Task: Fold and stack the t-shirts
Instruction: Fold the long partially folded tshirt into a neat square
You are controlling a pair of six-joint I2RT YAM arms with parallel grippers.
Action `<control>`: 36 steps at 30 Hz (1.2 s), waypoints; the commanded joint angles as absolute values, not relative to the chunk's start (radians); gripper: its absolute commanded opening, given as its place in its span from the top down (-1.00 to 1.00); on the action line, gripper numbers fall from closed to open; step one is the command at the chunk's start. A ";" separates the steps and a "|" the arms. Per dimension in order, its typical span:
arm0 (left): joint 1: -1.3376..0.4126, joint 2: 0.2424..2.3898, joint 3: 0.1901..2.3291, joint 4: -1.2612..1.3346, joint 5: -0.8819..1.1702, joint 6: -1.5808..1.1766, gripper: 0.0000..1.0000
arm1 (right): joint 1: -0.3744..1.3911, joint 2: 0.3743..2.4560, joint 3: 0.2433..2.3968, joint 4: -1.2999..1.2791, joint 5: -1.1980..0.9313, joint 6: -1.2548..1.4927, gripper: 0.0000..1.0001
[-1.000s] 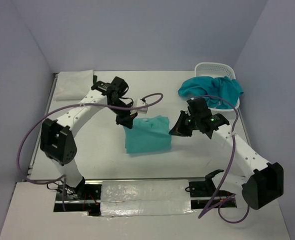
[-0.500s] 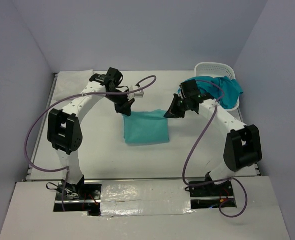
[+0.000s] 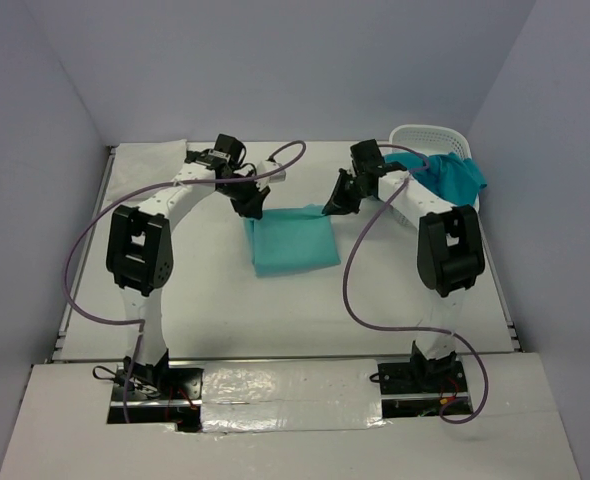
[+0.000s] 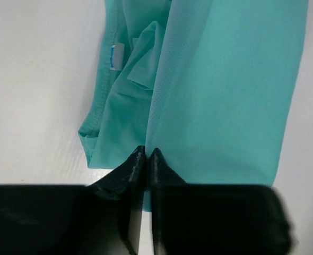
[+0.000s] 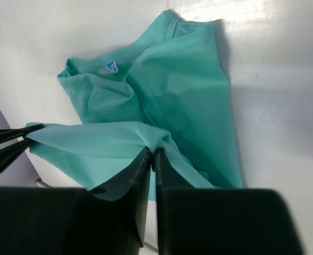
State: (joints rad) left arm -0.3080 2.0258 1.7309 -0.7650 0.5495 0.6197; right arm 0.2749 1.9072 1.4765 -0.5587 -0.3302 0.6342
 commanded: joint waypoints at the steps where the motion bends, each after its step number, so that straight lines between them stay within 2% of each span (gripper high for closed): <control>1: -0.293 2.054 1.710 -0.652 0.493 0.586 0.52 | 0.247 1.962 1.554 -0.529 -0.285 0.626 0.66; 2: -0.291 2.077 1.707 -0.635 0.453 0.572 0.24 | 0.239 2.000 1.575 -0.513 -0.284 0.629 0.35; 3: -0.287 2.089 1.710 -0.621 0.434 0.565 0.13 | 0.235 2.020 1.594 -0.508 -0.275 0.627 0.23; 5: -0.279 2.129 1.742 -0.591 0.384 0.522 -0.02 | 0.226 2.086 1.661 -0.509 -0.261 0.608 0.12; 7: -0.256 2.151 1.779 -0.581 0.373 0.488 -0.42 | 0.210 2.124 1.754 -0.546 -0.230 0.591 0.12; 8: -0.247 2.160 1.823 -0.577 0.367 0.451 -0.90 | 0.209 2.135 1.781 -0.558 -0.227 0.580 0.12; 9: -0.227 2.172 1.845 -0.572 0.367 0.431 -0.99 | 0.207 2.137 1.802 -0.564 -0.224 0.551 0.13; 12: -0.189 2.172 1.945 -0.575 0.365 0.373 -0.99 | 0.225 2.064 1.789 -0.561 -0.210 0.502 0.16; 15: -0.170 2.120 1.977 -0.583 0.411 0.344 -0.99 | 0.270 1.947 1.654 -0.503 -0.207 0.468 0.22; 18: -0.175 2.007 1.872 -0.539 0.518 0.331 -0.99 | 0.310 1.893 1.514 -0.396 -0.300 0.475 0.42; 20: -0.187 1.935 1.751 -0.523 0.612 0.324 -0.99 | 0.319 1.910 1.473 -0.328 -0.410 0.500 0.64; 21: -0.195 1.921 1.714 -0.531 0.693 0.322 -0.95 | 0.319 1.930 1.471 -0.315 -0.443 0.546 0.75; 22: -0.205 1.911 1.645 -0.541 0.725 0.333 -0.79 | 0.318 1.975 1.473 -0.296 -0.463 0.570 0.95; 23: -0.231 1.917 1.623 -0.584 0.753 0.344 -0.10 | 0.319 1.999 1.474 -0.284 -0.497 0.592 1.00; 26: -0.265 1.991 1.606 -0.655 0.762 0.374 0.76 | 0.307 2.068 1.482 -0.259 -0.488 0.653 1.00; 28: -0.258 2.049 1.629 -0.687 0.714 0.364 0.95 | 0.282 2.100 1.489 -0.267 -0.459 0.690 1.00; 36: -0.233 2.193 1.741 -0.586 0.575 0.269 0.90 | 0.241 2.164 1.549 -0.324 -0.413 0.638 1.00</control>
